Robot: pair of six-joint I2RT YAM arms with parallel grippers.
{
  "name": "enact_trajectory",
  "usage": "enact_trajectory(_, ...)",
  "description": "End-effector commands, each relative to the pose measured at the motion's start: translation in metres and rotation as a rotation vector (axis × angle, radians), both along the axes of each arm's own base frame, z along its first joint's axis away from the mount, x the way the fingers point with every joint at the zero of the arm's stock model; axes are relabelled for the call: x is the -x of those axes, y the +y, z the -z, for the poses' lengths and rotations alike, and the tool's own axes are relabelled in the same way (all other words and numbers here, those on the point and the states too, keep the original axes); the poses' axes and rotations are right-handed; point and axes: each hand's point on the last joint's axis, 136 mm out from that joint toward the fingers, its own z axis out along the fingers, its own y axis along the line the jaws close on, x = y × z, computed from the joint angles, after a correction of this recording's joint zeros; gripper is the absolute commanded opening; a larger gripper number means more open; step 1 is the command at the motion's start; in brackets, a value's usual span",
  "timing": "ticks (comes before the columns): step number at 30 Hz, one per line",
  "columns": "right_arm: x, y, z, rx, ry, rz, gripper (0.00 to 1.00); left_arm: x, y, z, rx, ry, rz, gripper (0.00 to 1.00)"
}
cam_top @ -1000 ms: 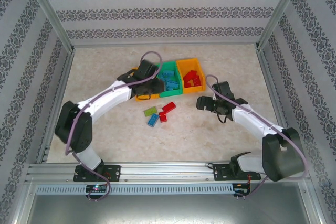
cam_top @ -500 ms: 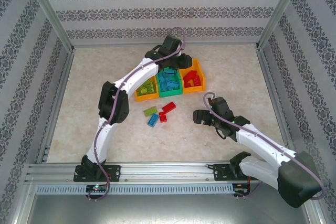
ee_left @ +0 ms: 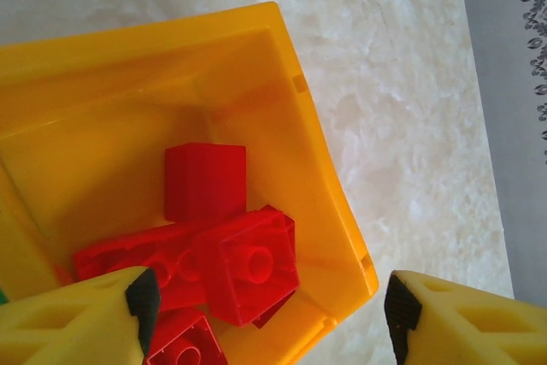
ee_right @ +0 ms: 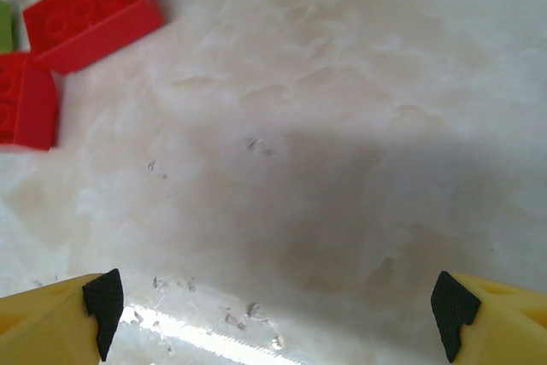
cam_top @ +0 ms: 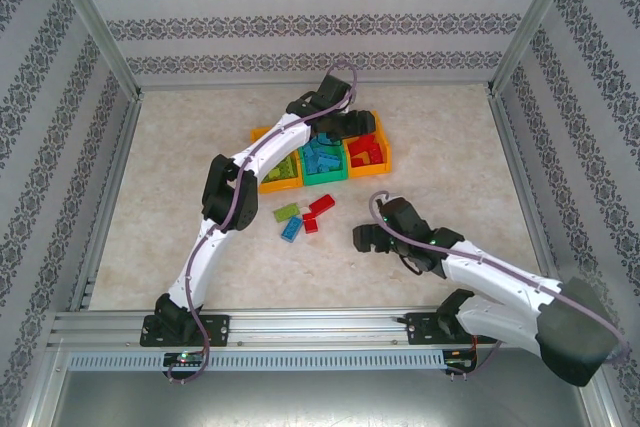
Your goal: Sort the legos into containers by color
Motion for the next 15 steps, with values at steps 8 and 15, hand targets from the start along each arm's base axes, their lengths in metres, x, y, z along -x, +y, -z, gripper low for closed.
enact_trajectory(8, -0.016, 0.085, -0.013, 0.092, -0.031, -0.177, 0.93, 0.034, 0.036, -0.072, -0.103, -0.177, -0.009, 1.0)
enact_trajectory(15, -0.015, 0.119, 0.005, 0.132, 0.015, -0.229, 0.88, 0.067, 0.088, -0.084, -0.161, -0.322, -0.088, 0.99)
